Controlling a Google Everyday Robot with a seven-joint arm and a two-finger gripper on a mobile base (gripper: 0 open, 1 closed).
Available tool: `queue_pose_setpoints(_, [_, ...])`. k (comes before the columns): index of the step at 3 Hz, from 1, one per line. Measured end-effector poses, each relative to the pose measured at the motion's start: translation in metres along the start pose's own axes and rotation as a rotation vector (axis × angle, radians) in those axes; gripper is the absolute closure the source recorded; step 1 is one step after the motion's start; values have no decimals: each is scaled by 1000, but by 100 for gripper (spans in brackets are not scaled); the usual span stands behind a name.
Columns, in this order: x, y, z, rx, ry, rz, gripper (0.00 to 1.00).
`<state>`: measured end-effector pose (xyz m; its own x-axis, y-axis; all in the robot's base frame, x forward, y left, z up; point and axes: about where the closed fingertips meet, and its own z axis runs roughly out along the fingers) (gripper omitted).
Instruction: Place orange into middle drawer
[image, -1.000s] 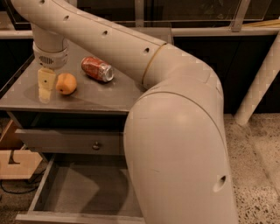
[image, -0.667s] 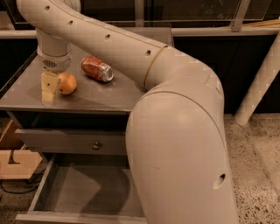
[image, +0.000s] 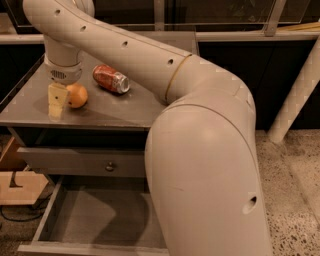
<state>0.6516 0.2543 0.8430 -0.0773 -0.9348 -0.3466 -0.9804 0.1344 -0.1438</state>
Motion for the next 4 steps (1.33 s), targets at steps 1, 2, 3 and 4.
queue_pose_setpoints(1, [0, -1, 3, -5, -15, 1, 0])
queue_pose_setpoints(2, [5, -5, 8, -20, -40, 13, 0])
queue_pose_setpoints(3, [14, -9, 8, -19, -47, 22, 0])
queue_pose_setpoints(4, [15, -10, 8, -18, -48, 23, 14])
